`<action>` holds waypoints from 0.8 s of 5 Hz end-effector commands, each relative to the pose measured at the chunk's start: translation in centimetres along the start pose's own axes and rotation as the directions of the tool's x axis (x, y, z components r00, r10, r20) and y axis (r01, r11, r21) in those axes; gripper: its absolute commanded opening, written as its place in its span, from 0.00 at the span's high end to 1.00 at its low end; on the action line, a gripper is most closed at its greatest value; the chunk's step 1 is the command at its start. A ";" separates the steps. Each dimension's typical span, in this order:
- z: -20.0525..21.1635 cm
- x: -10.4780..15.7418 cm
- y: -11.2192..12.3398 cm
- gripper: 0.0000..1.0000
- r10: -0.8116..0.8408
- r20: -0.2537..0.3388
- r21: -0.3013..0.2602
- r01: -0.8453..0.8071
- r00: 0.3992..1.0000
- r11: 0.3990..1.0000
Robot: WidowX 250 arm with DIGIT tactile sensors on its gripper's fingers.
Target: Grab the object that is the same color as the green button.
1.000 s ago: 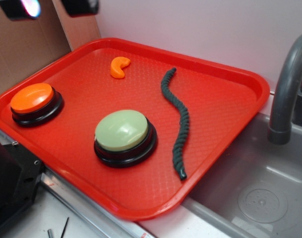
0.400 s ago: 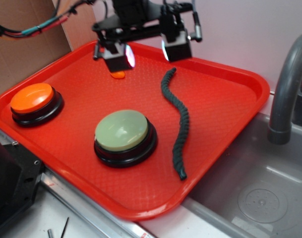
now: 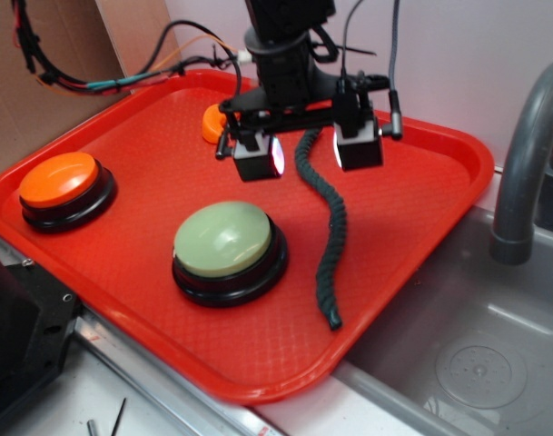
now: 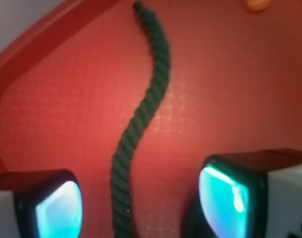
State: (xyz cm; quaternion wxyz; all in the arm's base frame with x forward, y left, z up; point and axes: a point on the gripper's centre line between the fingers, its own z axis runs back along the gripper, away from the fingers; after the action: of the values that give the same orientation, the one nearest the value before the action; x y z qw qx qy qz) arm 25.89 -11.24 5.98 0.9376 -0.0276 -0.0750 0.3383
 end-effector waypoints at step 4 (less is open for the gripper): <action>-4.0 -4.2 -1.7 1.00 -0.088 -0.048 -0.004 0.088 0.995 0.996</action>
State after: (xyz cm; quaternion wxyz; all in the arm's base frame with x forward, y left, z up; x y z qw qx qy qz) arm 24.22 -15.36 1.76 0.9558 -0.0276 -0.0559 0.2875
